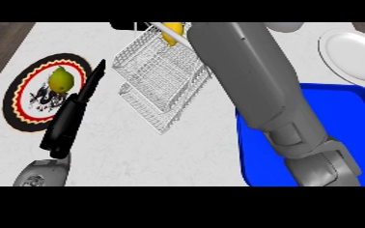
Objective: Pick the lemon from the tray and place it in the tiered basket
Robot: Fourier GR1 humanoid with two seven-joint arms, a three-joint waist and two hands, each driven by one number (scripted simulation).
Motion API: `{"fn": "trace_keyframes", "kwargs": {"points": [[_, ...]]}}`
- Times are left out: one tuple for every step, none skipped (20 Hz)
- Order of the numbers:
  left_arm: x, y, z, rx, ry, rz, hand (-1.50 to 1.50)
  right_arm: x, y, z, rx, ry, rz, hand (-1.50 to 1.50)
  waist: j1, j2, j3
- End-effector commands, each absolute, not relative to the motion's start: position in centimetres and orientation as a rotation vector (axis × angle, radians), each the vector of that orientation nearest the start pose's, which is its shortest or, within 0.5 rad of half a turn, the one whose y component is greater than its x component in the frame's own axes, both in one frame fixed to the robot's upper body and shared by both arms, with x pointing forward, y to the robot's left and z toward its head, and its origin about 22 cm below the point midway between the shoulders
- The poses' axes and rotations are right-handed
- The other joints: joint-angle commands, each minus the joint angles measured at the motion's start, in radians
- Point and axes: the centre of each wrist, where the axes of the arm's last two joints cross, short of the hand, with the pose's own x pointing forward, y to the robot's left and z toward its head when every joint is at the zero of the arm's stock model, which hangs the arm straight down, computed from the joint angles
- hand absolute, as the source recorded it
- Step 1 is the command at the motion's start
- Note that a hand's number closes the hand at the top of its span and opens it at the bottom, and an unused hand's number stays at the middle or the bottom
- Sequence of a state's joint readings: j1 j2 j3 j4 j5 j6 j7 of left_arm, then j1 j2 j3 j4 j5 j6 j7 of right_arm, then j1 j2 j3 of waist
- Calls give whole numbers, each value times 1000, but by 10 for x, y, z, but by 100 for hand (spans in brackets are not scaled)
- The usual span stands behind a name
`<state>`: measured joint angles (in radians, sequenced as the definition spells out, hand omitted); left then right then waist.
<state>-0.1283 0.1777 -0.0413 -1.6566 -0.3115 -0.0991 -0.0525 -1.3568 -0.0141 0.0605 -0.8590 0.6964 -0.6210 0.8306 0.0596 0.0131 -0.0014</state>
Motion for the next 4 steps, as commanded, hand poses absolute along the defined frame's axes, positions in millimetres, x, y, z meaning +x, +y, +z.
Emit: {"fn": "trace_keyframes", "kwargs": {"points": [[267, 252, 55, 296, -1770, -513, 0, 419, -32, 292, -814, -1695, -223, -150, -35, -8, 0], [261, 255, 54, 308, -1757, -501, 0, 423, -44, 275, -862, -1680, -244, -150, -49, -15, 1], [255, 253, 46, 310, -1750, -486, 0, 423, -51, 292, -871, -1645, -286, -150, -57, -20, 0], [254, 258, 52, 332, -1762, -491, 0, 420, -46, 290, -878, -1651, -321, -150, -59, -23, 0]]}}
